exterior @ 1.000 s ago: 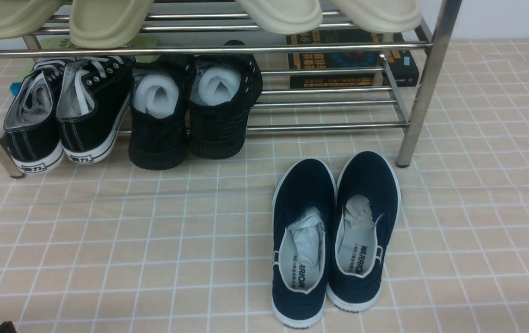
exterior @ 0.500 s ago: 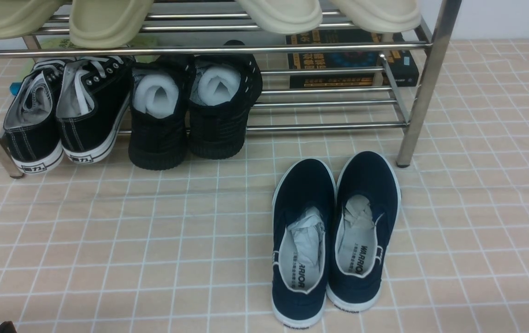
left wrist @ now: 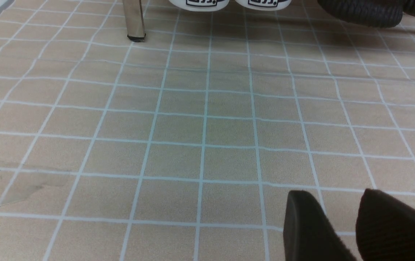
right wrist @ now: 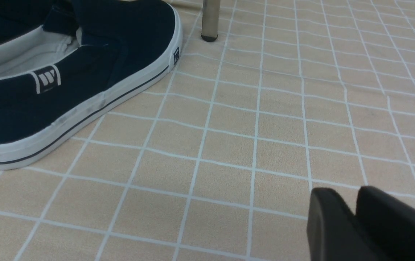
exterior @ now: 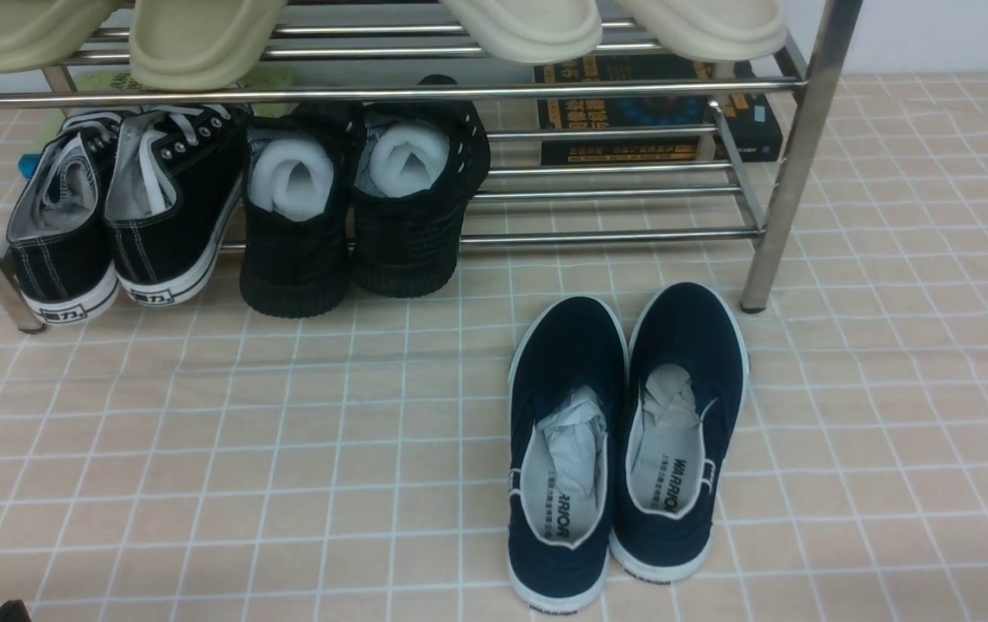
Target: Take the shoes off the shelf from the light coffee tablecloth by hand.
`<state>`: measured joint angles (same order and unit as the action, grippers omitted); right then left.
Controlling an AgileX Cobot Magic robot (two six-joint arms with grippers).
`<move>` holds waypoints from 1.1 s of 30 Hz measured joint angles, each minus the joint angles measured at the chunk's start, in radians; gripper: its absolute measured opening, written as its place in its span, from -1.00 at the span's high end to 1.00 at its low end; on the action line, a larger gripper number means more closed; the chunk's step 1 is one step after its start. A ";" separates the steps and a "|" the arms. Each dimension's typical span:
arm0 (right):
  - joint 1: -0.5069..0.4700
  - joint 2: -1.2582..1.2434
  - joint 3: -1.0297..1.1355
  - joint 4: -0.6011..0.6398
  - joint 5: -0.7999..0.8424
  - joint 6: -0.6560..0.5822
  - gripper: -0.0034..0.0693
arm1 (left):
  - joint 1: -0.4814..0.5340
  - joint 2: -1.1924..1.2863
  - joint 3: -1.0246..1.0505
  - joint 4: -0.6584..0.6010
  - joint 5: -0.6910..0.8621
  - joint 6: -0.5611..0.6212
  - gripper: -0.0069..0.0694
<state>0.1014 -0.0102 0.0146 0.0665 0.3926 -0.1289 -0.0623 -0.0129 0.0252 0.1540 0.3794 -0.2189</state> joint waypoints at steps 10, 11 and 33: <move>0.000 0.000 0.000 0.000 0.000 0.000 0.50 | 0.000 0.000 0.000 0.000 0.000 0.000 0.19; 0.000 0.000 0.000 0.000 0.000 0.000 0.50 | 0.000 0.000 0.000 0.000 0.000 0.000 0.19; 0.000 0.000 0.000 0.000 0.000 -0.001 0.45 | 0.000 0.000 0.000 0.000 0.000 0.000 0.19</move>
<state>0.1014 -0.0102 0.0146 0.0665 0.3926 -0.1296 -0.0623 -0.0129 0.0252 0.1540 0.3794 -0.2189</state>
